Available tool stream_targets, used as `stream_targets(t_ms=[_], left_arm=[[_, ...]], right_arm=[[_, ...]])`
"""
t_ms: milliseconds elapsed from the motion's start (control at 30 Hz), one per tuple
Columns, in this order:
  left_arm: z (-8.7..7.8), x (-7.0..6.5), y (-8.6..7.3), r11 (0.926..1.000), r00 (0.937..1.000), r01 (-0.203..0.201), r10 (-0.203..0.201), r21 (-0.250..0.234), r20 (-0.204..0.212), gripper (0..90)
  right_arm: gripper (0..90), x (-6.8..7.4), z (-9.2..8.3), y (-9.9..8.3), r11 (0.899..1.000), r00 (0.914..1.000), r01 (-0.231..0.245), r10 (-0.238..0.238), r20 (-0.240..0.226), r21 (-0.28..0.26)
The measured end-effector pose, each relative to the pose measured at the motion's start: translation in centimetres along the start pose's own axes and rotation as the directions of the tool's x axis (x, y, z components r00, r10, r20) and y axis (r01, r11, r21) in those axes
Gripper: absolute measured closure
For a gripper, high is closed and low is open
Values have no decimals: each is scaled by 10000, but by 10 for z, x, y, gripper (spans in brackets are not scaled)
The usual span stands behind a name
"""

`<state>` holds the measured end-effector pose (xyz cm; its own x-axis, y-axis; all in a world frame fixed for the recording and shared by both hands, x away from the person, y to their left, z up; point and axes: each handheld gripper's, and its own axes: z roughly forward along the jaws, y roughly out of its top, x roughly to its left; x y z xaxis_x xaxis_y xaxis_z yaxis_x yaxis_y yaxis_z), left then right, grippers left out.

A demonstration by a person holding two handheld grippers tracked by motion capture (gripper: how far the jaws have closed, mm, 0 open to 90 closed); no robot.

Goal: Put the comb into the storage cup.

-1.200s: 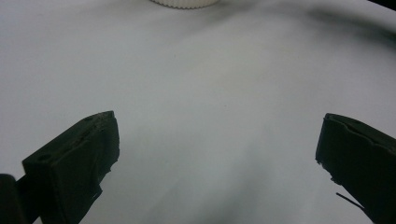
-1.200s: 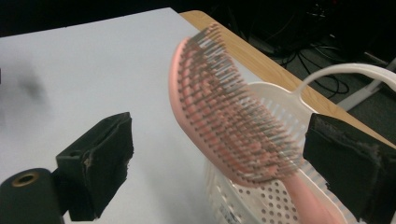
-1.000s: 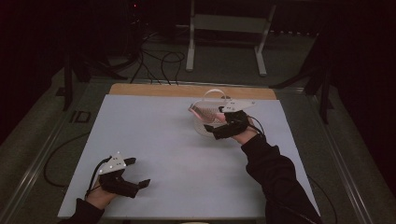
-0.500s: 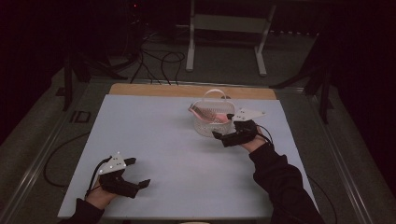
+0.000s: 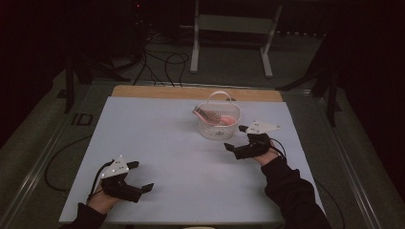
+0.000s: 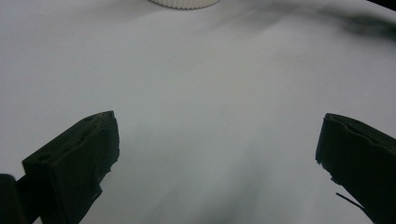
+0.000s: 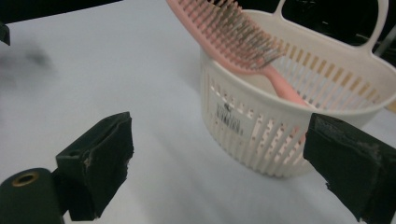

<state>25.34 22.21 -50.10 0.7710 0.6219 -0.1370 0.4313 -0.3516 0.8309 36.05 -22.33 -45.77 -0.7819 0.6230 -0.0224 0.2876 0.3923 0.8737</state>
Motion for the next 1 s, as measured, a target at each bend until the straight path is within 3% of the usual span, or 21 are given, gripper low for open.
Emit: stream_targets(t_ms=[600,1000], left_arm=[[0,0,0,10000,10000,17,-17,-8,13,3],[0,-1,0,10000,10000,-8,8,-9,17,3]], right_arm=[[83,5,-24,-40,9975,9975,-697,696,81,138],[85,12,-39,-64,9969,9972,-732,728,138,298]])
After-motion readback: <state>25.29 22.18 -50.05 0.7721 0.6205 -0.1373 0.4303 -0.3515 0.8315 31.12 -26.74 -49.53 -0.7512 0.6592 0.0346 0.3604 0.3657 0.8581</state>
